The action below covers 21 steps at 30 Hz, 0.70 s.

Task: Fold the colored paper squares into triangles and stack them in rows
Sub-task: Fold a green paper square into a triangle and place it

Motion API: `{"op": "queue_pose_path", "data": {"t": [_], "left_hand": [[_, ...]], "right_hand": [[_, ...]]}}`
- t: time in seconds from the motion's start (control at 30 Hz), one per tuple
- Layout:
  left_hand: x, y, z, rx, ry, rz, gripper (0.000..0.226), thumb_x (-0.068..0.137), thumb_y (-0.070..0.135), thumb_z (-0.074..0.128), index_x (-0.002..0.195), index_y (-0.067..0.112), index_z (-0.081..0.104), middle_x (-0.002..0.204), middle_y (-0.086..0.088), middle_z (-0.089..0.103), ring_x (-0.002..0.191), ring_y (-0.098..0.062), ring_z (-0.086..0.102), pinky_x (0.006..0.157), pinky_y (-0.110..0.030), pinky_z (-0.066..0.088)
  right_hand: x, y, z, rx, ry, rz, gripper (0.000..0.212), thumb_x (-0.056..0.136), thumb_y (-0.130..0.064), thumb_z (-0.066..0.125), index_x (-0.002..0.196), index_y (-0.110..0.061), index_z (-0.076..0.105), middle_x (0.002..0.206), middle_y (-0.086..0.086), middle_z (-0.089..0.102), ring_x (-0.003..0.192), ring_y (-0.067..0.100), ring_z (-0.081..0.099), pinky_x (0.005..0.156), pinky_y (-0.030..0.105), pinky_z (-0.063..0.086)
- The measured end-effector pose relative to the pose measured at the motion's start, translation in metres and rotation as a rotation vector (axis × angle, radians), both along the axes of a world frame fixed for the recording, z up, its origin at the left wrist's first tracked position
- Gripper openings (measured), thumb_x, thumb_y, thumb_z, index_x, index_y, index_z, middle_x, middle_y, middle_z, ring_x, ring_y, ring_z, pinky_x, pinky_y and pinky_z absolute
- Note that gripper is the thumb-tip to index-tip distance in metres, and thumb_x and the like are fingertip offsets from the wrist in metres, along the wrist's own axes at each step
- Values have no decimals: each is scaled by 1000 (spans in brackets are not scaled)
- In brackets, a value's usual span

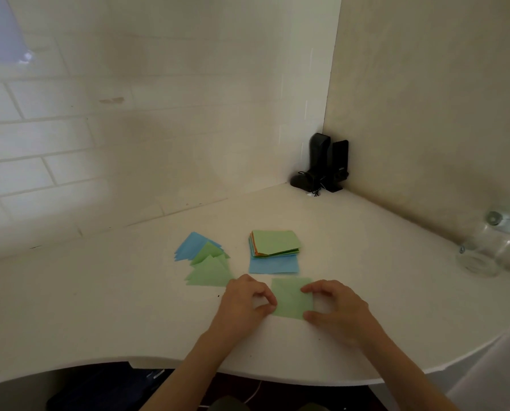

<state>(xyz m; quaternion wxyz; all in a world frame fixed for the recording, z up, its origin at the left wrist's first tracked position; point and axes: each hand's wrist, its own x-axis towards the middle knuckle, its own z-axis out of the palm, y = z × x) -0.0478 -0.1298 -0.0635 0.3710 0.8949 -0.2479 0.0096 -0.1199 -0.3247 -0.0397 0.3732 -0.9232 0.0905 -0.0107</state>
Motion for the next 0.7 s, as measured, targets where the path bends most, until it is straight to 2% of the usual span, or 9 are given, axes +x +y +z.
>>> {"op": "queue_pose_path", "data": {"t": [0.1, 0.17, 0.23, 0.33, 0.43, 0.5, 0.6, 0.67, 0.7], "left_hand": [[1, -2, 5, 86, -24, -45, 28, 79, 9, 64, 78, 36, 71, 79, 8, 43, 82, -15, 48, 77, -23, 39], [0, -2, 6, 121, -104, -29, 37, 79, -4, 55, 82, 29, 73, 77, 7, 39, 79, -14, 43, 73, -24, 38], [-5, -3, 3, 138, -250, -11, 39, 77, -7, 52, 87, 24, 73, 80, 1, 46, 79, -15, 40, 70, -27, 37], [-20, -5, -1, 173, -285, -42, 29, 84, 13, 45, 102, 17, 68, 94, -3, 54, 88, -17, 42, 78, -30, 41], [-33, -13, 0, 250, -322, -80, 54, 78, 48, 32, 105, 14, 64, 104, 1, 52, 96, -17, 43, 87, -32, 42], [-38, -15, -2, 215, -310, -51, 59, 71, 60, 40, 102, 15, 62, 102, 4, 53, 94, -14, 44, 83, -26, 41], [-38, -16, -7, 121, -365, -2, 32, 74, 46, 51, 85, 17, 61, 84, 3, 59, 78, -16, 51, 64, -27, 40], [-37, -14, -10, 109, -387, 25, 8, 75, 26, 57, 77, 19, 60, 78, 4, 59, 72, -17, 53, 60, -27, 39], [-36, -12, -10, 109, -384, 29, 3, 74, 19, 59, 76, 19, 61, 78, 5, 60, 72, -17, 54, 61, -27, 40]], "right_hand": [[2, 3, 6, -54, 14, -9, 22, 80, -39, 66, 98, -50, 62, 110, -20, 58, 111, 5, 52, 103, 36, 36], [2, 7, 9, -159, 29, 2, 25, 88, -33, 55, 109, -42, 63, 116, -18, 59, 112, 7, 52, 102, 34, 36], [-1, 11, 9, -127, 31, -5, 29, 87, -24, 53, 108, -38, 66, 114, -12, 64, 105, 10, 58, 94, 28, 43], [-8, 14, 8, 0, -8, -43, 29, 83, -17, 56, 99, -36, 70, 101, -10, 70, 85, 8, 65, 74, 14, 47], [-14, 18, 6, 45, -35, -23, 27, 81, -17, 59, 97, -36, 71, 95, -14, 71, 81, -2, 63, 73, 5, 43], [-17, 22, 5, 81, -61, 11, 27, 81, -16, 59, 96, -35, 71, 89, -18, 70, 81, -8, 61, 69, -2, 38], [-20, 28, 5, 98, -131, 71, 26, 80, -16, 62, 96, -35, 71, 85, -20, 69, 85, -12, 60, 68, 0, 38], [-21, 28, 5, 51, -192, 93, 30, 79, -19, 67, 104, -35, 66, 87, -19, 66, 85, -4, 60, 71, 5, 41], [-20, 25, 4, -13, -215, 90, 35, 77, -25, 70, 108, -38, 62, 90, -19, 61, 82, 1, 59, 75, 9, 42]]}}
